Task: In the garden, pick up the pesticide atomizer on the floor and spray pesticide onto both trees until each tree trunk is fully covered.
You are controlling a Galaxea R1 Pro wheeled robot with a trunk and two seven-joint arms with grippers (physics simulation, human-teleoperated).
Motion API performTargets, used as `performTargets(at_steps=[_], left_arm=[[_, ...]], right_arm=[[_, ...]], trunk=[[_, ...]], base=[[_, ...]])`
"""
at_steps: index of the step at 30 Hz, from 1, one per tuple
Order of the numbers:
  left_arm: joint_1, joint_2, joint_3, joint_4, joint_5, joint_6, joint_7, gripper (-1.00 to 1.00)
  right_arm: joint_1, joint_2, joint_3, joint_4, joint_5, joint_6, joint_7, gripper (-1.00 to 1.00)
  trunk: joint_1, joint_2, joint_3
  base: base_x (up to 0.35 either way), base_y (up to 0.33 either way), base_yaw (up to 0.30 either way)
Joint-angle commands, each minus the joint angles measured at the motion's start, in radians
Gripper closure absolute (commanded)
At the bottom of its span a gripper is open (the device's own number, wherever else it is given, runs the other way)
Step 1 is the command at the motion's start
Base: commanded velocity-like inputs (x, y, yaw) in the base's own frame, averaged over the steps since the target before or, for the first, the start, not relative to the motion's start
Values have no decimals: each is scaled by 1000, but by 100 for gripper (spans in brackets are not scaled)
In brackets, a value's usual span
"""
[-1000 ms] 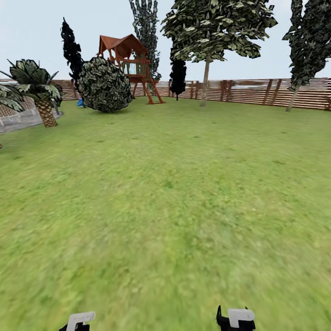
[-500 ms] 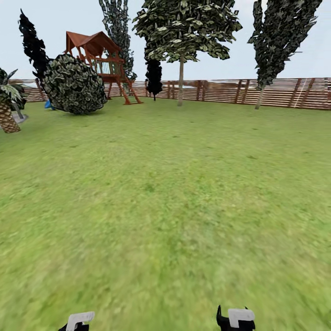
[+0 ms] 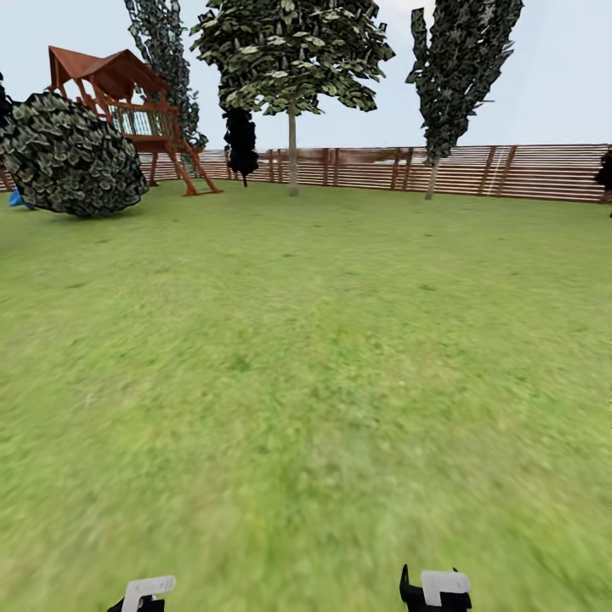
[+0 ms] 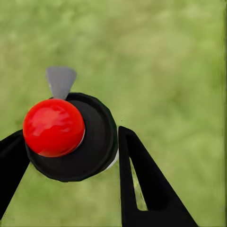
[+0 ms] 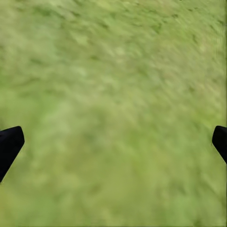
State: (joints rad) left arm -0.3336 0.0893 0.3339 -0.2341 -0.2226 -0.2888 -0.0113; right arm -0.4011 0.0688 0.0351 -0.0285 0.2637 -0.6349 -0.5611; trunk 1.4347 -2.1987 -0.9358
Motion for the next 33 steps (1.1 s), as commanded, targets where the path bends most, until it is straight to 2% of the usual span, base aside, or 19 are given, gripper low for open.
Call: performTargets(at_steps=[1, 10, 12, 14, 16, 18, 33], left_arm=[[-1, 0, 8, 1, -11, -4, -1, 100], [-1, 0, 8, 1, -11, -4, -1, 100], [-1, 0, 8, 1, -11, -4, -1, 100], [-1, 0, 8, 2, -10, -4, -1, 100], [-1, 0, 8, 2, -10, -4, -1, 100], [-1, -1, 8, 3, -10, -4, -1, 100], [-1, -2, 8, 8, -9, -5, -1, 100]], right_arm=[[-1, 0, 3, 2, 7, 1, -10, -100], [-1, -1, 5, 2, 11, 1, -6, -100], [-1, -2, 4, 2, 11, 1, 59, -100], [-1, -8, 3, 1, 10, 1, 177, -100], [-1, -30, 2, 0, 8, 1, 273, -100], [-1, -45, 2, -1, 7, 1, 310, -100], [-1, -49, 0, -2, 8, 1, 320, -100]], trunk=[[0, 0, -1], [0, 0, -1], [0, 0, -1], [0, 0, -1], [0, 0, -1], [0, 0, -1], [0, 0, -1]], base=[[337, 54, -44], [337, 90, -6], [337, 96, 0], [337, 96, 0], [337, 96, 0], [337, 94, 0], [338, 10, 0]])
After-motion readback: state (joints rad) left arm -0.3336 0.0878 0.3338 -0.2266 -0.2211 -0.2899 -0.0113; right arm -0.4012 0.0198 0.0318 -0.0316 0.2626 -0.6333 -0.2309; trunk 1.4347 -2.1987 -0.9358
